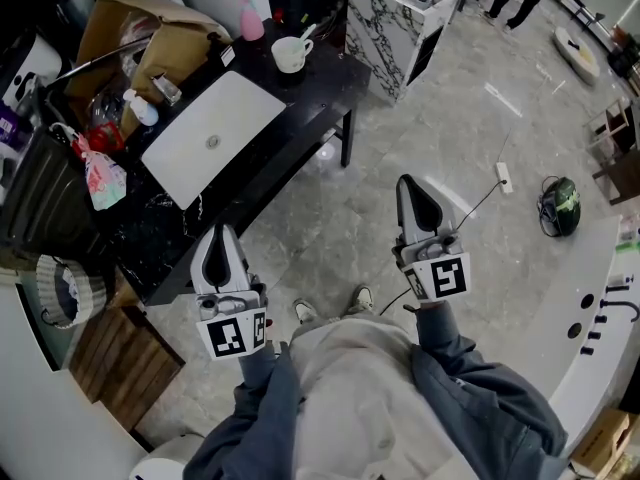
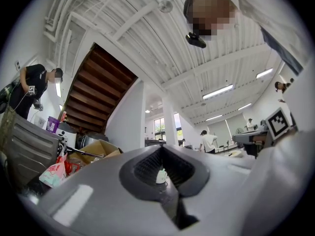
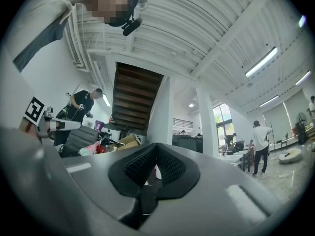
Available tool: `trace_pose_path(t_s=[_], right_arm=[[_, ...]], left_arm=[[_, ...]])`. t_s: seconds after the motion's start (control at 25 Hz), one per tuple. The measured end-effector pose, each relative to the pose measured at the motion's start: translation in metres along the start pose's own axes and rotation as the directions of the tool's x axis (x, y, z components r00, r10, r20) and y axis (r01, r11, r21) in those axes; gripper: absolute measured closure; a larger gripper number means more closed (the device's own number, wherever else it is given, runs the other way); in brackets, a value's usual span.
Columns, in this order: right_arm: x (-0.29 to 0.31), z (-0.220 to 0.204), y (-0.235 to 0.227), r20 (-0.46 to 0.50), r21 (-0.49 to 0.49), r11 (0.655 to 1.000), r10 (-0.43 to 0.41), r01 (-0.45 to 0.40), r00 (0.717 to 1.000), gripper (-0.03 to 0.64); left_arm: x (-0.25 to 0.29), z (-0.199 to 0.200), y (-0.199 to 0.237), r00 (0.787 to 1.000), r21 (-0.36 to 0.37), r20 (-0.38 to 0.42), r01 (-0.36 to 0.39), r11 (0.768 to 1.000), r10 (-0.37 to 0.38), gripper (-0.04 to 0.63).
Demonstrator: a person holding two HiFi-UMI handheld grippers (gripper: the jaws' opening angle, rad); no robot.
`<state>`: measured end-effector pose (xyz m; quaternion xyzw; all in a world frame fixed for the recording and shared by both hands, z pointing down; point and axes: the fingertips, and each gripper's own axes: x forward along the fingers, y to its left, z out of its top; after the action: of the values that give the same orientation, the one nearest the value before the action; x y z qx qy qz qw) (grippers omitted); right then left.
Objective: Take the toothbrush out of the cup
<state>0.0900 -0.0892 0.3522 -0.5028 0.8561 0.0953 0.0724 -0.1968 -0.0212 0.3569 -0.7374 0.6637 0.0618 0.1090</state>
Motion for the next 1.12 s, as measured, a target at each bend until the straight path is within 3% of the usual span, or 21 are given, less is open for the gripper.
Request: trace_pose_path(t_s=[0.44, 0.56, 0.68, 0.84, 1.12], right_arm=[[0.0, 0.002, 0.001, 0.006, 0.003, 1.0, 0.008, -0.008, 1.0, 0.612], [0.001, 0.002, 0.002, 0.006, 0.002, 1.0, 0.01, -0.01, 1.0, 0.612], [0.001, 0.002, 0.0, 0.006, 0.004, 1.0, 0.009, -0.009, 1.0, 0.612], [0.002, 0.004, -0.001, 0.01, 0.007, 1.0, 0.012, -0.012, 1.0, 0.612], [0.003, 0.002, 0.0, 0.005, 0.005, 1.0, 0.016, -0.016, 1.0, 0.612]], left_arm=[[-0.005, 0.011, 0.003, 1.0, 0.038, 0.028, -0.016, 0.999, 0.015, 0.523], [-0.007, 0.013, 0.008, 0.999, 0.037, 0.037, -0.033, 0.999, 0.031, 0.405], [-0.008, 0.016, 0.011, 0.998, 0.045, 0.043, -0.058, 0.997, 0.056, 0.348], [-0.008, 0.018, 0.021, 0.994, 0.04, 0.042, -0.101, 0.994, 0.1, 0.161], [-0.008, 0.014, 0.025, 0.994, 0.027, 0.033, -0.102, 0.994, 0.101, 0.158]])
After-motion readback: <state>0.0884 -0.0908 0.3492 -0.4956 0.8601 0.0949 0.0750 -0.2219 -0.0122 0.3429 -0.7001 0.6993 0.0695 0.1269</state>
